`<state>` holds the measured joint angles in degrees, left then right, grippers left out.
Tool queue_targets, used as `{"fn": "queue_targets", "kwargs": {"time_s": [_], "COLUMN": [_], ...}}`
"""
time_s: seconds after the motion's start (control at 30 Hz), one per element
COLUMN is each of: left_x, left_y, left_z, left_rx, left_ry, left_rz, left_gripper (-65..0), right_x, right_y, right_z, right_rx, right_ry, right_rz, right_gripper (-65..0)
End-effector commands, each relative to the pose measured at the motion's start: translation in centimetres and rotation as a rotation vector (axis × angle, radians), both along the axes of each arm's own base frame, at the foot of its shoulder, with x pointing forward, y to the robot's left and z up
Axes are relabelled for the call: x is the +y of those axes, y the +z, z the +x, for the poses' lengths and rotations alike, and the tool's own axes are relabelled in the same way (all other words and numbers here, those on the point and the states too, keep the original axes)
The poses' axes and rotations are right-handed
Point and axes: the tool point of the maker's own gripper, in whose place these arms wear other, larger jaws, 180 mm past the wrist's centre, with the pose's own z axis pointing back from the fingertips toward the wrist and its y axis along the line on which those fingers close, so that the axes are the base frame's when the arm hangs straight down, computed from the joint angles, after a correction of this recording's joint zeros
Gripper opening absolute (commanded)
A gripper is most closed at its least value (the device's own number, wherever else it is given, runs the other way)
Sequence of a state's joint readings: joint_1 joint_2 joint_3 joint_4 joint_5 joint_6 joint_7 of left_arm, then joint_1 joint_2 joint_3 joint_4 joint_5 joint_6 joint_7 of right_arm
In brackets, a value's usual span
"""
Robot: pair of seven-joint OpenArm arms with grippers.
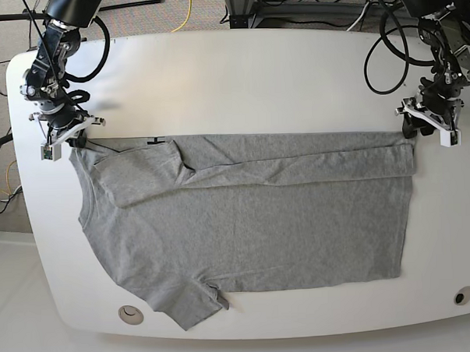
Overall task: Fold the T-shirt properly
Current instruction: 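Hold the folded edge pinched in both grippers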
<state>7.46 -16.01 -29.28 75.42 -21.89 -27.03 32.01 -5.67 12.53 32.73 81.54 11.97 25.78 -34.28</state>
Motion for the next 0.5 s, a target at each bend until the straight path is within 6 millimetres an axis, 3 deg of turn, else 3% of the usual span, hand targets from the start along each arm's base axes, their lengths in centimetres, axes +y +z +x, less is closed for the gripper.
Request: {"fn": "queue_targets", "kwargs": {"time_s": [0.0, 0.27, 0.47], "left_x": [0.33, 0.0, 0.0], "left_y": [0.5, 0.62, 0.74], "left_z": [0.33, 0.65, 0.77], "left_rx": [-0.001, -0.015, -0.015], "left_ry": [-0.009, -0.019, -0.024], "left_rz": [0.011, 0.012, 0.012], "left_gripper": [-39.6, -47.1, -41.4], "right_x": [-0.63, -0.58, -0.61], "right_y": [1.08, 1.08, 1.03], "right_z": [0.62, 0.66, 0.66], "right_rx": [-0.028, -0.028, -0.027], "right_ry": [0.004, 0.005, 0.004], "right_rz": [-0.027, -0.025, -0.026], "right_gripper": [-65.0, -65.0, -65.0]}}
